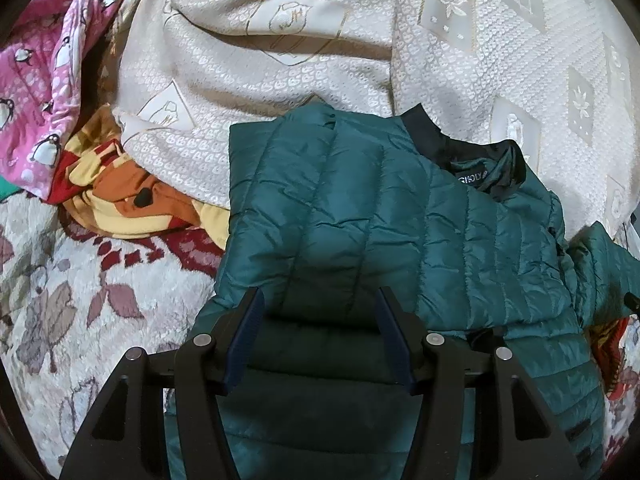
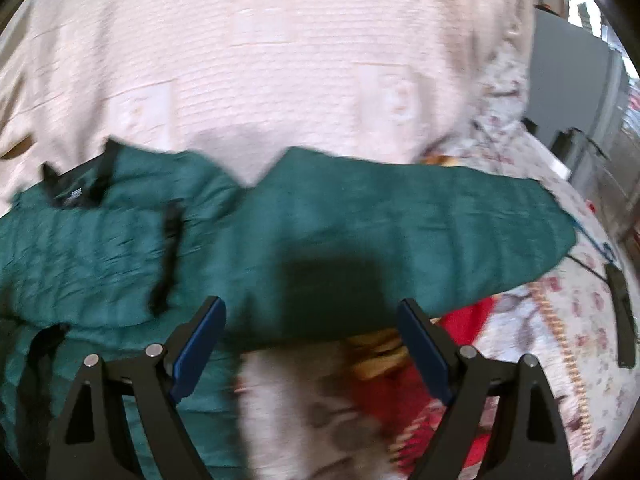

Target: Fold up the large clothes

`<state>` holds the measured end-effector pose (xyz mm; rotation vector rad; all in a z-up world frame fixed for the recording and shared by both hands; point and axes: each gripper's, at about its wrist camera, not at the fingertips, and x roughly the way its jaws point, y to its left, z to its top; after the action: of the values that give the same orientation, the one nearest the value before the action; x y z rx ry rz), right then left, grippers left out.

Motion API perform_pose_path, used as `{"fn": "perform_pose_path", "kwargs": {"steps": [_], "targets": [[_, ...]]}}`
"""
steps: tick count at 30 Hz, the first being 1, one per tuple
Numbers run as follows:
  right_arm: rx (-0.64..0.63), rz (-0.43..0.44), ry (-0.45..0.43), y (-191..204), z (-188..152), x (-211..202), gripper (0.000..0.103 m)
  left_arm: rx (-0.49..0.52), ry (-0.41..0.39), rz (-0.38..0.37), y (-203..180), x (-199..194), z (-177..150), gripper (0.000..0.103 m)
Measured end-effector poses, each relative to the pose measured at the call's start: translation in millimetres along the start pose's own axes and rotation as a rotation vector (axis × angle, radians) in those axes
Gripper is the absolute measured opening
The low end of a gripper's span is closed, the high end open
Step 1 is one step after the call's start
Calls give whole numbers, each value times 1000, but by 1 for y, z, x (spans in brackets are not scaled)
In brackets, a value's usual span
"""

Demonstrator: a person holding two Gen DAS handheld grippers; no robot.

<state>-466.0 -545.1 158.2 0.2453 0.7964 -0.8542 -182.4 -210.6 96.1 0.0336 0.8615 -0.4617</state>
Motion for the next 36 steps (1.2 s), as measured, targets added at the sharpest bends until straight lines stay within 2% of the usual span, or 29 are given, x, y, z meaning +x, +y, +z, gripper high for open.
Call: {"fn": "perform_pose_path", "kwargs": {"steps": [7,13,20,24,25,26,27,28,30,32,33,36], "targets": [[152,-174,-14,-98,16,16,90,6,22,6,-1,7,-3,39],[352,-226,7,-178,28,37,92,14,51,14,-3,18,-7,39],[505,-231,24,-224,25,64,92,20,46,19,-5,22,-6,39],[489,-226,-23,-227,26,74,91,9,55,27,-2,27,-3,39],[471,-225,-29,-226,26,75,83,6,57,32,0,28,-2,39],[441,-225,-35,-223,25,75,61,2,59,36,1,29,-2,39],[426,-215,-32,-221,26,75,44,-3,60,38,2,29,-1,39],[412,-182,-27,-219,26,73,22,-9,61,39,4,29,1,39],[408,-149,-70,-215,28,60,17,-17,51,40,7,25,3,39],[398,-80,-190,-209,26,33,15,-26,38,40,9,19,5,39],[395,-59,-216,-207,27,25,15,-32,28,37,11,15,7,39],[395,78,-283,-194,30,-8,15,-31,5,24,12,3,13,39]]}}
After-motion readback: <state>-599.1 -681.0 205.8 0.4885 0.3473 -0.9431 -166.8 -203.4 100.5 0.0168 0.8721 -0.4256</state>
